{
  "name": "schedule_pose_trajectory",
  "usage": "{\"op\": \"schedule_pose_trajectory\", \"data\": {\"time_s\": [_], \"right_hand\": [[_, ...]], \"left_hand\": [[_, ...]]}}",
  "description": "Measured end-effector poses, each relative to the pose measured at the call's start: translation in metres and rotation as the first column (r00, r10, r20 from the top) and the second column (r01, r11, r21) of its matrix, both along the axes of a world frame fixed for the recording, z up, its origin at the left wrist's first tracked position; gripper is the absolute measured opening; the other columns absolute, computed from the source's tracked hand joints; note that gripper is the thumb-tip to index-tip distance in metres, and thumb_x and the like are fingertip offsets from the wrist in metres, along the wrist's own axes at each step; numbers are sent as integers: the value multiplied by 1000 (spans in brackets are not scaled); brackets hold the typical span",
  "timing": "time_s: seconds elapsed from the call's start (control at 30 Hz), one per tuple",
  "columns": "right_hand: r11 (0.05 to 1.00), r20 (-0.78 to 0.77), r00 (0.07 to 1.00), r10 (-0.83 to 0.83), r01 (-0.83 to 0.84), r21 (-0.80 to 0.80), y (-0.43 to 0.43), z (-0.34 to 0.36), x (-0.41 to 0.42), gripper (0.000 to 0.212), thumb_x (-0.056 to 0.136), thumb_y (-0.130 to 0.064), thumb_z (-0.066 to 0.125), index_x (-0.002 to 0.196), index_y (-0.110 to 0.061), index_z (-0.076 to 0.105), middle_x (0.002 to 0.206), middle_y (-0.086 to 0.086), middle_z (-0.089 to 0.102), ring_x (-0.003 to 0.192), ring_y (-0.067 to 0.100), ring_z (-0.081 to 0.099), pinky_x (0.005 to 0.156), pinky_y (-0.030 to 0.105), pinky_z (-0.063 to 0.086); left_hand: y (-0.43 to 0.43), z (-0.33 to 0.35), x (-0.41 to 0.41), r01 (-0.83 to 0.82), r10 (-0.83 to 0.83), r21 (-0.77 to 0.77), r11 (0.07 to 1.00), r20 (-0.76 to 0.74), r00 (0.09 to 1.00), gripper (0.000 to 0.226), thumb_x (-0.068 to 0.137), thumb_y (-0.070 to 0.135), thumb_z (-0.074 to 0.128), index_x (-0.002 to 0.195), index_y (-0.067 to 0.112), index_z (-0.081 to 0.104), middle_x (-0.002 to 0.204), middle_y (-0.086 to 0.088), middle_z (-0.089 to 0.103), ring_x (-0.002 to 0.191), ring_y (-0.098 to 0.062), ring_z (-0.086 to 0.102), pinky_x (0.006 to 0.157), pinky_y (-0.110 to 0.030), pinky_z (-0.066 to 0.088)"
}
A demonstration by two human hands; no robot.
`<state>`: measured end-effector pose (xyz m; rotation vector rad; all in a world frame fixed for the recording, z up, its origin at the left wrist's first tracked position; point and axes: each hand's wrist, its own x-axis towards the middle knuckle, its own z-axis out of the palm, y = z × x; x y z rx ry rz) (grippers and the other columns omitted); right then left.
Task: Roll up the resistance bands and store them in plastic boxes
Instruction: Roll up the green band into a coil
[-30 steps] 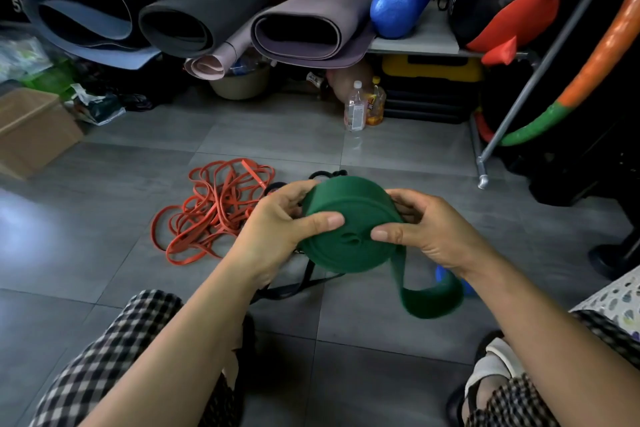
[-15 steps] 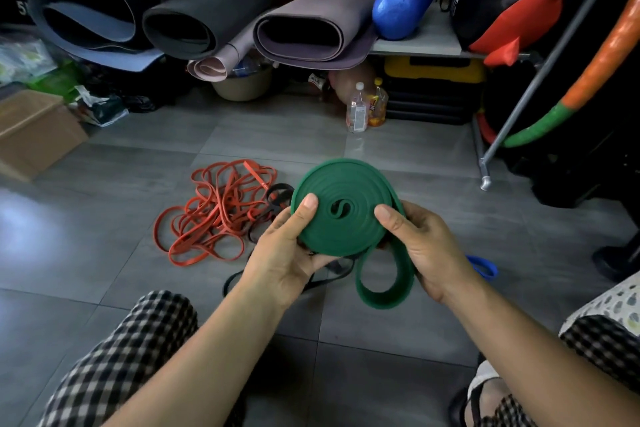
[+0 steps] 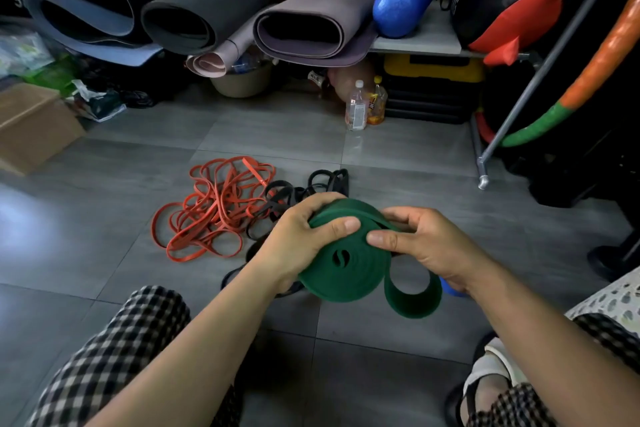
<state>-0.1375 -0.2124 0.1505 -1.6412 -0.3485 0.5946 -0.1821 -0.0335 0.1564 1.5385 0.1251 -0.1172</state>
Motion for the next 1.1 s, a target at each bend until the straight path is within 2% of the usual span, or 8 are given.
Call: {"op": "schedule_pose_trajectory", "data": {"time_s": [0.17,0.33,0.43,0.57,0.8,0.93,1.03,1.1], "right_hand": [[994,23,997,-67,64,87,4,4,-3,36,71,-38,60,103,-23,64,100,-4,72,94,9,67,80,19,53],[963,-29,967,-252,254,93,16,-16,-8,68,77,-74,45,125,-28,57,127,-7,60,122,8,51,105,34,38],[844,-283,881,-379,455,285,25,-20,-9,36,93,-33,41,115,-17,65,112,2,68,109,16,60,93,33,47],[697,-449,822,-351,549,461,31,-17,-15,39,93,-5,30,112,-6,64,102,6,70,88,12,65,72,22,54],[646,-561,811,-170,521,557,21,-16,-20,41,94,-10,27,116,-13,62,105,8,68,90,20,62,69,28,53],[749,-642,767,-21,438,498,13,-22,-26,34,99,-29,33,127,-28,51,123,5,63,108,26,63,89,57,47],[761,-716,698,-15,473,445,12,-22,-28,37,97,-35,37,121,-15,55,116,13,66,103,30,65,85,64,46],[730,-739,670,-68,539,421,14,-24,-29,40,96,-34,39,120,-6,55,109,20,67,99,34,65,79,57,52]], "left_hand": [[-7,5,2,-231,224,-272,934,-57,973,18,80,13,63,98,13,62,79,0,71,67,-13,68,58,-26,57],[-6,6,12,-410,367,-402,819,-182,912,12,84,22,63,91,12,66,78,-3,72,67,-17,69,60,-34,59],[-14,3,17,-485,407,-444,754,-264,874,12,82,25,66,88,14,66,79,-3,72,71,-21,69,65,-38,58],[-26,0,23,-555,426,-481,679,-358,831,22,81,29,67,94,11,66,90,-8,71,80,-24,68,72,-42,56],[-35,-6,25,-585,317,-470,661,-531,786,43,78,42,68,106,10,64,101,-12,69,90,-31,65,67,-45,53],[-31,-17,24,-603,291,-451,658,-585,757,58,74,52,67,114,11,61,111,-14,65,95,-34,62,61,-44,52],[-34,-22,25,-586,283,-467,662,-569,773,84,51,56,76,118,10,57,117,-16,63,100,-38,62,69,-51,54],[-36,-22,27,-602,364,-410,685,-523,771,65,68,50,73,115,11,50,113,-14,61,97,-35,62,71,-51,54]]}}
